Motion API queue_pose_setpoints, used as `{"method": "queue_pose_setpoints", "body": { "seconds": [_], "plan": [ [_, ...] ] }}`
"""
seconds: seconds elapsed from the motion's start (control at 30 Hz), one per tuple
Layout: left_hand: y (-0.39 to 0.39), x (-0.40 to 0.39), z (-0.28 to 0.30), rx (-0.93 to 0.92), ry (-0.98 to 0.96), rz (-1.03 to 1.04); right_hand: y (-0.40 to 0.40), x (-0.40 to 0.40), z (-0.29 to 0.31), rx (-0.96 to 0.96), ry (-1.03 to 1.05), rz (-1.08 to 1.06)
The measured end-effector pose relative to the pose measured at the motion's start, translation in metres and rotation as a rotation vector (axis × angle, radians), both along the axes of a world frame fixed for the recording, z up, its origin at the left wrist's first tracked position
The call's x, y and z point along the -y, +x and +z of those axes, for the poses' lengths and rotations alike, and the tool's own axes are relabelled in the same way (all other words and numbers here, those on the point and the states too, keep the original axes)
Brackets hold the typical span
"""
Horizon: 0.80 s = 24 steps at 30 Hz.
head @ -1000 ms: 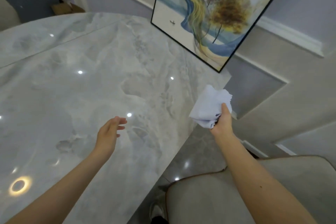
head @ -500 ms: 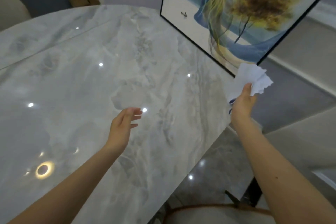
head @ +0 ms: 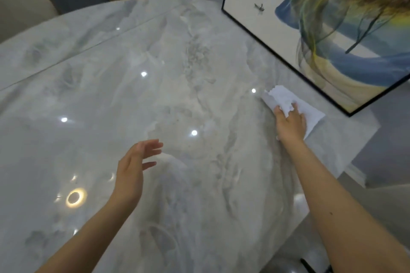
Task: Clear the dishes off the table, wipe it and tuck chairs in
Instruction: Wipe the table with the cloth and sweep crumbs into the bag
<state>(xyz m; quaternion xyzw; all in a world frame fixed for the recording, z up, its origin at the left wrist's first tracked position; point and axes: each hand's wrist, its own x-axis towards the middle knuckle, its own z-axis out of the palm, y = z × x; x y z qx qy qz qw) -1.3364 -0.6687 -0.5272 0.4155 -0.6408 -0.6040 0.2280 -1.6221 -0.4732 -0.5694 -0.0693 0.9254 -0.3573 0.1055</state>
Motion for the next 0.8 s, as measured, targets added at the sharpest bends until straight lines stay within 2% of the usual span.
{"method": "queue_pose_setpoints", "body": {
  "seconds": [0.1, 0.27, 0.53, 0.8],
  "plan": [
    [0.008, 0.007, -0.007, 0.008, 0.005, 0.046, -0.009, 0.019, -0.001, 0.051, 0.015, 0.071],
    [0.014, 0.011, -0.004, -0.027, 0.023, 0.049, 0.021, 0.04, -0.004, 0.188, -0.18, 0.196],
    [0.021, 0.015, 0.032, -0.109, 0.056, 0.025, 0.13, 0.045, 0.011, 0.399, -0.32, 0.368],
    [0.055, 0.017, 0.058, -0.15, 0.095, -0.001, 0.24, 0.036, 0.012, 0.653, -0.295, 0.33]
  ]
}}
